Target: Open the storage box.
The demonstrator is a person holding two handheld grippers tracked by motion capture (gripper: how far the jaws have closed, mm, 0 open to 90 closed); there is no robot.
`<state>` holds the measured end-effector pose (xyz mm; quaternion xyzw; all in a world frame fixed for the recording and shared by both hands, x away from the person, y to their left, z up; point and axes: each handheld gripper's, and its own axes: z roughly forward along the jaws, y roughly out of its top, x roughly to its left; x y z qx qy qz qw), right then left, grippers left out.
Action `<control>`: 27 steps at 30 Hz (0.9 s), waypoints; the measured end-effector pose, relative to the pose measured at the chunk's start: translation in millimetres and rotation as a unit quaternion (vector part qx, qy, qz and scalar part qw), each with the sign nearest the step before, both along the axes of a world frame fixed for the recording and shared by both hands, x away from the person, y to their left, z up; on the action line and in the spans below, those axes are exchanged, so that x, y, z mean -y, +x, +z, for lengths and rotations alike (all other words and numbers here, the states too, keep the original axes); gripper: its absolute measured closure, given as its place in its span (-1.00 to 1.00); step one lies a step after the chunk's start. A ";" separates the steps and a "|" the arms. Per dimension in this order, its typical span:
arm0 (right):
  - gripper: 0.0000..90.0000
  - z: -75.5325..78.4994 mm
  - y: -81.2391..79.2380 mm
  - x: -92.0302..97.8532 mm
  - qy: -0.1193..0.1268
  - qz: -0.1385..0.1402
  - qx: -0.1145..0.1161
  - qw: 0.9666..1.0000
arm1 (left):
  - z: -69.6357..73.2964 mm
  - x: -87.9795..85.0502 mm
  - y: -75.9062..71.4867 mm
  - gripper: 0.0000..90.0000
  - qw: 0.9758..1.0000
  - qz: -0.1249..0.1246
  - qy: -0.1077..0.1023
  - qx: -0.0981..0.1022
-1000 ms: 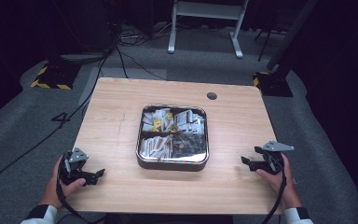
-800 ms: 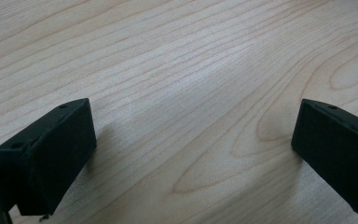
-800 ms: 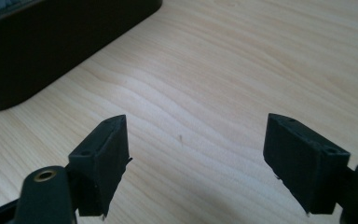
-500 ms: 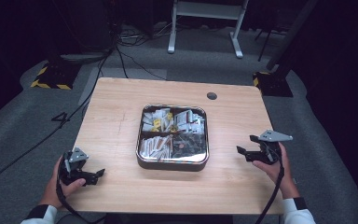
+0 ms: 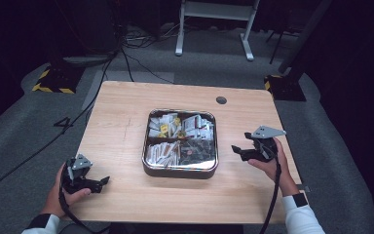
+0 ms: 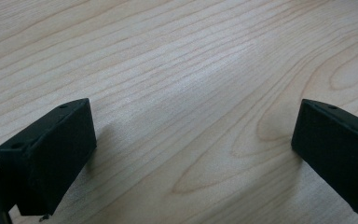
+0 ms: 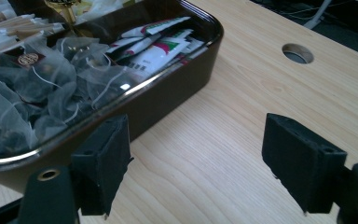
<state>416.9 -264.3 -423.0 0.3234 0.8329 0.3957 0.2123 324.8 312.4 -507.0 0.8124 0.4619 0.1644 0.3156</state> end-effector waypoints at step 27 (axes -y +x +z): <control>-0.45 -3.5 20.8 -72.2 -0.003 0.063 -0.015 0.998 | 0.0 -0.1 0.3 -1.00 1.000 -0.002 0.000 0.000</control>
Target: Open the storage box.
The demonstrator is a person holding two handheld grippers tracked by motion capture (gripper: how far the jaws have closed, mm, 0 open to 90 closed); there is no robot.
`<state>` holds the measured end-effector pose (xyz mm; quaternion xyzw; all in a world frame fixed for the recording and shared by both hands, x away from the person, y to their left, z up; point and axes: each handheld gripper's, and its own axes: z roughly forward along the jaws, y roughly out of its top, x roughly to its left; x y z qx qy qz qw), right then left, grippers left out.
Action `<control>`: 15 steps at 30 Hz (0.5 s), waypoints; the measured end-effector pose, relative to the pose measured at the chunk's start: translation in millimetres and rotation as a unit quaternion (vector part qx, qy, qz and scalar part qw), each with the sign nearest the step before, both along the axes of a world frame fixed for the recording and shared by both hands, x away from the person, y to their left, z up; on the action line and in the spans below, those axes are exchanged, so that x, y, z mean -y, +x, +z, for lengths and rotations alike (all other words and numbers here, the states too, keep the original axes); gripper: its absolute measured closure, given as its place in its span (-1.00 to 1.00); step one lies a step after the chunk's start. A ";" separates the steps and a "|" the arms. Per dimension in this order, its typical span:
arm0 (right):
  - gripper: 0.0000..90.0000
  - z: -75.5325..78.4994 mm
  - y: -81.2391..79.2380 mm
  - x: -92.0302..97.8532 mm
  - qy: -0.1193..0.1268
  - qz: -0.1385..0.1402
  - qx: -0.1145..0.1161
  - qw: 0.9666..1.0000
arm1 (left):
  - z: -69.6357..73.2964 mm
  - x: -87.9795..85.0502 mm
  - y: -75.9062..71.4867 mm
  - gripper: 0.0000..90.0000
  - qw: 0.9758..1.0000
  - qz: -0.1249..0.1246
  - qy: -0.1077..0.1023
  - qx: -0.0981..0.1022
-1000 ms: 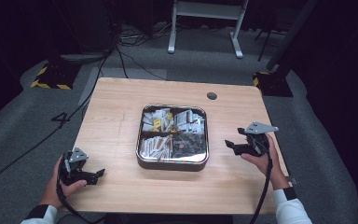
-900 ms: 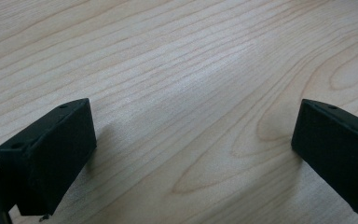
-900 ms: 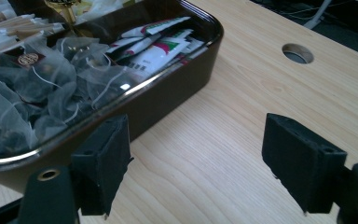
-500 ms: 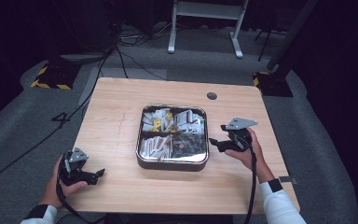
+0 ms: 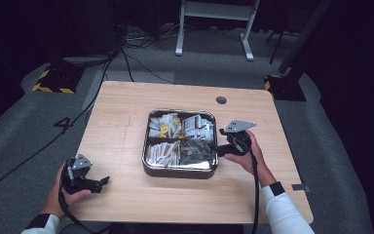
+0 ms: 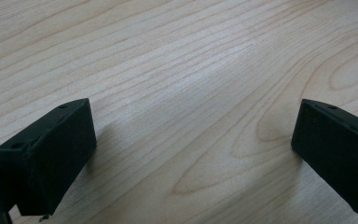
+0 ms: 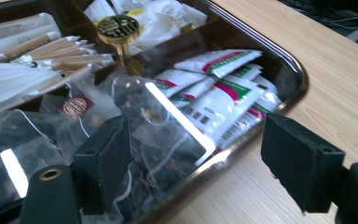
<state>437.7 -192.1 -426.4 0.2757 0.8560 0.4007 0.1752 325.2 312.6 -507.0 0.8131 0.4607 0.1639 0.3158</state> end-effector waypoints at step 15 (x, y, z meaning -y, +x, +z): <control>-0.37 -3.1 16.0 -55.6 -0.014 0.043 -0.013 0.999 | 0.0 0.0 0.0 -1.00 1.000 0.000 0.000 0.000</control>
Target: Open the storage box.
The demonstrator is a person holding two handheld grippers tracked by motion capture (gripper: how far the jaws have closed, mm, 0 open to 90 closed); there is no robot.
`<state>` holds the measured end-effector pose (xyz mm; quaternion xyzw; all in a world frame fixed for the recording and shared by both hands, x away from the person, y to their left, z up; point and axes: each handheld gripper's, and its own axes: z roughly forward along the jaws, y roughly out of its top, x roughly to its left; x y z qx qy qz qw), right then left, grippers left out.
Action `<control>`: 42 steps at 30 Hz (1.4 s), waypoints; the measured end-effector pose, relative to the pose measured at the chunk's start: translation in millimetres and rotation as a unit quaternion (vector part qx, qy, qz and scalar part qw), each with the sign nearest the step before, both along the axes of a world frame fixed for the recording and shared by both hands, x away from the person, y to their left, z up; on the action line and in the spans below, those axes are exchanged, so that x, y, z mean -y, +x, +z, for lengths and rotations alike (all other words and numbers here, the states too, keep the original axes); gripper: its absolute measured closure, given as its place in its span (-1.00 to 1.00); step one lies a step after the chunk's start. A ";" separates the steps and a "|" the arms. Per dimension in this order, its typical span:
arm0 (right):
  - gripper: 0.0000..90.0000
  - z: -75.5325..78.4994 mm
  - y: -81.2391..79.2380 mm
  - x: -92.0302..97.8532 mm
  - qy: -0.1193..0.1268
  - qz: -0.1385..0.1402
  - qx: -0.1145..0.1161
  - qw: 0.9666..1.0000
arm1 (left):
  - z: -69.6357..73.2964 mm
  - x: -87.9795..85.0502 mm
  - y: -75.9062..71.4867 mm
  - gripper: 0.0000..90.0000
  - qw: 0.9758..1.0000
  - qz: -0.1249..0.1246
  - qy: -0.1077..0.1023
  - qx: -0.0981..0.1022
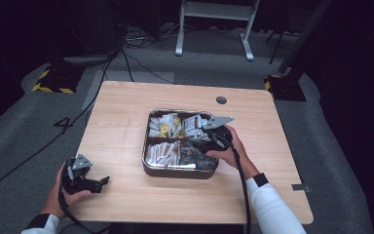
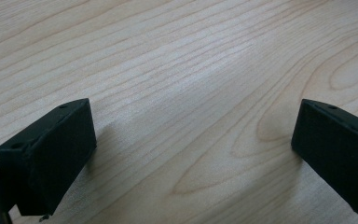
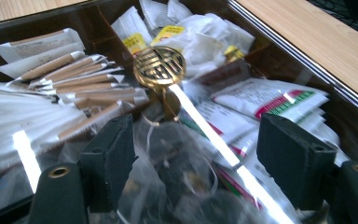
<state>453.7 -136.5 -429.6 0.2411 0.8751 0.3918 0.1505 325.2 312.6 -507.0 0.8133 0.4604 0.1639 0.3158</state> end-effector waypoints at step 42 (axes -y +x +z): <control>0.31 -5.8 21.3 -58.8 -0.013 0.003 -0.042 0.999 | 0.0 0.1 0.0 -1.00 1.000 0.000 0.000 0.000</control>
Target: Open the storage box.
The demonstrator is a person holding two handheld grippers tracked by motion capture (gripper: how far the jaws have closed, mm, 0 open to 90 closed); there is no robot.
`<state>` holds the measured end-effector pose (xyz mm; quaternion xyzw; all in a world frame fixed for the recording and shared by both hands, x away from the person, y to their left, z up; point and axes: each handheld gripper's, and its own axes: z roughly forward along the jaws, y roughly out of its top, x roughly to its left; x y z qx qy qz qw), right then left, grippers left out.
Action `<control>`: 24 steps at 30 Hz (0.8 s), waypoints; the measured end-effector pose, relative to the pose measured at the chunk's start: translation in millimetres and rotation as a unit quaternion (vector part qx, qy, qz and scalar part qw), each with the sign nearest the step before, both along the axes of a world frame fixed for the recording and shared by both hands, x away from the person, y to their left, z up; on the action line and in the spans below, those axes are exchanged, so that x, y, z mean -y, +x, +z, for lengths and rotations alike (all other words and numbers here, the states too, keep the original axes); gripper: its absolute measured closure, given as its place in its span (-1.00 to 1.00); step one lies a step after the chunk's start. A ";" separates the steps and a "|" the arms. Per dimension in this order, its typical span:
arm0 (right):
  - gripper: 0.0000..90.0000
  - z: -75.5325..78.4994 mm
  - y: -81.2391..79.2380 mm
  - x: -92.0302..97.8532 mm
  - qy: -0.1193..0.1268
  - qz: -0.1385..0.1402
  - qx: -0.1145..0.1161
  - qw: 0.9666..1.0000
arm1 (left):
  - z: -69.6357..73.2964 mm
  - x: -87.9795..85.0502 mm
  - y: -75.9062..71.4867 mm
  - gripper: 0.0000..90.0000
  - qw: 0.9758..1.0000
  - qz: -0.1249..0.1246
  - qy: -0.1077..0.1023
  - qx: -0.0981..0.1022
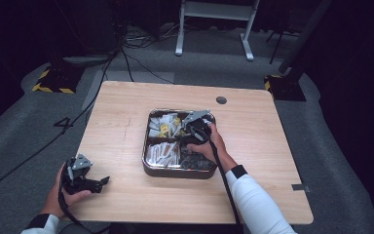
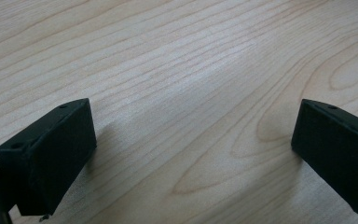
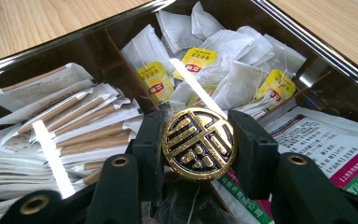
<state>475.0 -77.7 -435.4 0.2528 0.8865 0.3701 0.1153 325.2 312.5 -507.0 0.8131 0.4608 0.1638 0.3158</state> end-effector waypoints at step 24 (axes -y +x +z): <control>0.31 18.1 -4.5 3.6 0.001 0.013 0.012 1.000 | 0.0 0.3 0.2 -1.00 1.000 0.001 -0.001 0.000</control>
